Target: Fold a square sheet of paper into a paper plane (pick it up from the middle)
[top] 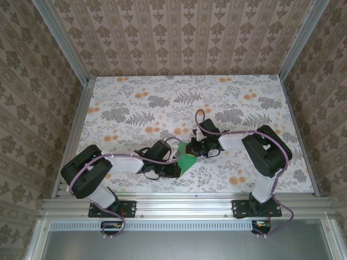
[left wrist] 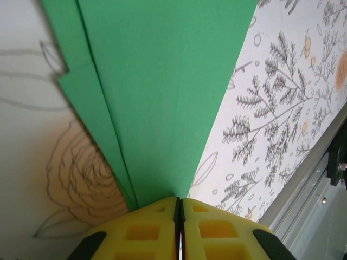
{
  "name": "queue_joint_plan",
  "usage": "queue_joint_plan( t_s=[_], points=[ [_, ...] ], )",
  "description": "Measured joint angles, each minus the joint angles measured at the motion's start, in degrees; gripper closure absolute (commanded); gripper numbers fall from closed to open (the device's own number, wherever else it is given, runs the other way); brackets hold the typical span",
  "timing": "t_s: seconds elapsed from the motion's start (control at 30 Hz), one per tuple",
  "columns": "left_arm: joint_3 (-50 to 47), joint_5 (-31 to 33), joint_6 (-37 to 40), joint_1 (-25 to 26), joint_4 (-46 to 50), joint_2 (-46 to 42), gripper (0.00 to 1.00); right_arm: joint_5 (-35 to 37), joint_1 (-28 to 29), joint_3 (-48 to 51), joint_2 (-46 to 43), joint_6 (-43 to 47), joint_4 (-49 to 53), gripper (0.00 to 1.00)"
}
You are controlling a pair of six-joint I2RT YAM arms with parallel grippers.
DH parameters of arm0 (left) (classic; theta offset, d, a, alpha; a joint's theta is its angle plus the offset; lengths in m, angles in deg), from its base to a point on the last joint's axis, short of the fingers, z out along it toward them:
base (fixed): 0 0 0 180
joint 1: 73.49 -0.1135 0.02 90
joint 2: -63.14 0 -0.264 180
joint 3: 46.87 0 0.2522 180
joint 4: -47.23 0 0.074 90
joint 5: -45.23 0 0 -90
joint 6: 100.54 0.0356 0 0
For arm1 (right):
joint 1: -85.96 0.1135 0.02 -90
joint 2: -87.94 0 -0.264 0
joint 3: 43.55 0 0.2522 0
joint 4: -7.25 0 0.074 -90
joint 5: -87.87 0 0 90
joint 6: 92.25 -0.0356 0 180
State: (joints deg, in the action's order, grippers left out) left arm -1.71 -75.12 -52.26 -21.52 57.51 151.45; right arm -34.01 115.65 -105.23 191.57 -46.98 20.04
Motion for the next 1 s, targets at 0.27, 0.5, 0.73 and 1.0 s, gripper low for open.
queue_joint_plan(
  t_s=[0.27, 0.5, 0.73, 1.0],
  points=[
    [-1.5, 0.2, -1.0, 1.1, 2.9, -2.6, 0.88, 0.0, 0.0, -0.4, 0.0, 0.2, 1.0, 0.92],
    [-2.3, 0.9, -1.5, 2.0, 11.8, -7.7, 0.89, 1.4, -0.5, -1.1, 0.0, 0.9, 1.4, 0.91],
    [1.4, 7.5, -1.6, -1.9, 23.4, -19.7, 0.82, 2.3, -0.7, -1.6, -2.4, 2.4, 4.7, 0.85],
    [12.7, 15.5, -0.1, -6.2, 28.2, -16.4, 0.81, 7.0, -2.1, -2.5, -15.3, 5.6, 12.2, 0.71]
  ],
)
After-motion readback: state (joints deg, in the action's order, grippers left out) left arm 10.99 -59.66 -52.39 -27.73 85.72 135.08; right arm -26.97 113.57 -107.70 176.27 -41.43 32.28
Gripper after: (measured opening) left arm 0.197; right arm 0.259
